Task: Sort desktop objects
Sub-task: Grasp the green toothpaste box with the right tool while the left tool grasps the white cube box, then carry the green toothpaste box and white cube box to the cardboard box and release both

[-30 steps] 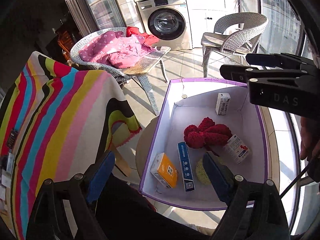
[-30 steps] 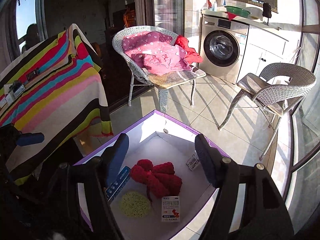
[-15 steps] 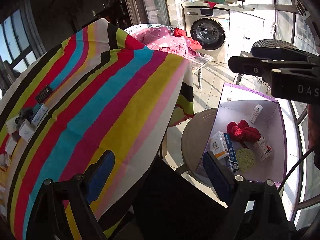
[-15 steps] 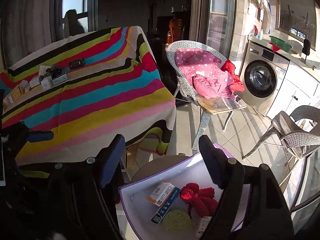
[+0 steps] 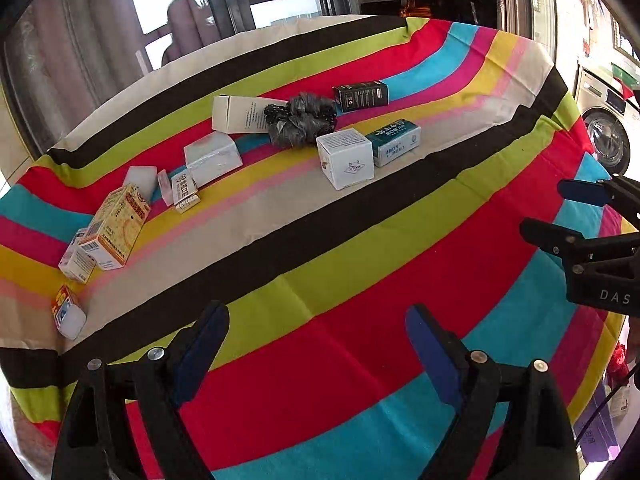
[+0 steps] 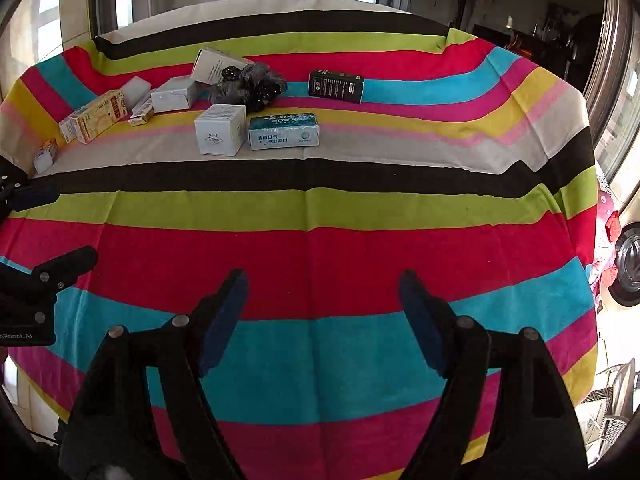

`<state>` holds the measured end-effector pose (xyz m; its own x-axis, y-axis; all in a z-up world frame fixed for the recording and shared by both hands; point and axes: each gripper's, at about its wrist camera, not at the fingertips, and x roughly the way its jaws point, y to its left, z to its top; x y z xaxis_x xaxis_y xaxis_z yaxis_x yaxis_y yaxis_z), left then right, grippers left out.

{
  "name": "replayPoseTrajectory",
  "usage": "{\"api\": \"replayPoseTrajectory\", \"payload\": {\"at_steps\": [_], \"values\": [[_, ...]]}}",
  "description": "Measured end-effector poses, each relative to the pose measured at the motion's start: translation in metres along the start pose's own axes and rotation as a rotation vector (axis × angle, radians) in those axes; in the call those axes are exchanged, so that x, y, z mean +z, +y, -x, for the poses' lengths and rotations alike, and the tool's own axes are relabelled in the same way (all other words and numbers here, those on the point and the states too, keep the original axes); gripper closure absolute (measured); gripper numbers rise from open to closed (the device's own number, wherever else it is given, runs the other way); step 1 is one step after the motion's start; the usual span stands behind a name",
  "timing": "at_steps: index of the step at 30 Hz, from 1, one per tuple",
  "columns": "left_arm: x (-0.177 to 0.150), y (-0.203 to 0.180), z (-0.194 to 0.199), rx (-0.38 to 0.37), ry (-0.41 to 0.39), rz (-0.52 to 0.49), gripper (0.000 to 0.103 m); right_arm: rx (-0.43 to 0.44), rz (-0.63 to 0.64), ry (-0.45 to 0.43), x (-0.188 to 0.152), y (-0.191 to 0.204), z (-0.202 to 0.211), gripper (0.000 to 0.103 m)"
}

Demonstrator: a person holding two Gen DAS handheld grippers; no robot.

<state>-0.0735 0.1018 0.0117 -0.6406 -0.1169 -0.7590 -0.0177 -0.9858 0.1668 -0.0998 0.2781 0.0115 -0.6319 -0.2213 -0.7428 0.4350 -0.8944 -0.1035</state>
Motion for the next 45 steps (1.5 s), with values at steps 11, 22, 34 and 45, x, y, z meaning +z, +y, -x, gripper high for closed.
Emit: {"api": "replayPoseTrajectory", "payload": {"at_steps": [11,22,34,45], "values": [[0.079,-0.006,-0.085,-0.159,0.003,0.129,0.012,0.045,0.004,0.021,0.033,0.001,-0.037,0.021],[0.087,0.040,-0.115,-0.134,0.018,0.234,0.019,0.081,0.034,0.047,0.068,0.019,-0.084,0.021],[0.091,0.074,-0.123,-0.188,0.022,0.210,0.017,0.298,0.419,0.095,0.130,0.026,-0.138,0.011],[0.099,0.063,-0.125,-0.257,0.008,0.136,0.060,0.410,0.399,0.103,0.122,0.013,-0.135,0.027]]}}
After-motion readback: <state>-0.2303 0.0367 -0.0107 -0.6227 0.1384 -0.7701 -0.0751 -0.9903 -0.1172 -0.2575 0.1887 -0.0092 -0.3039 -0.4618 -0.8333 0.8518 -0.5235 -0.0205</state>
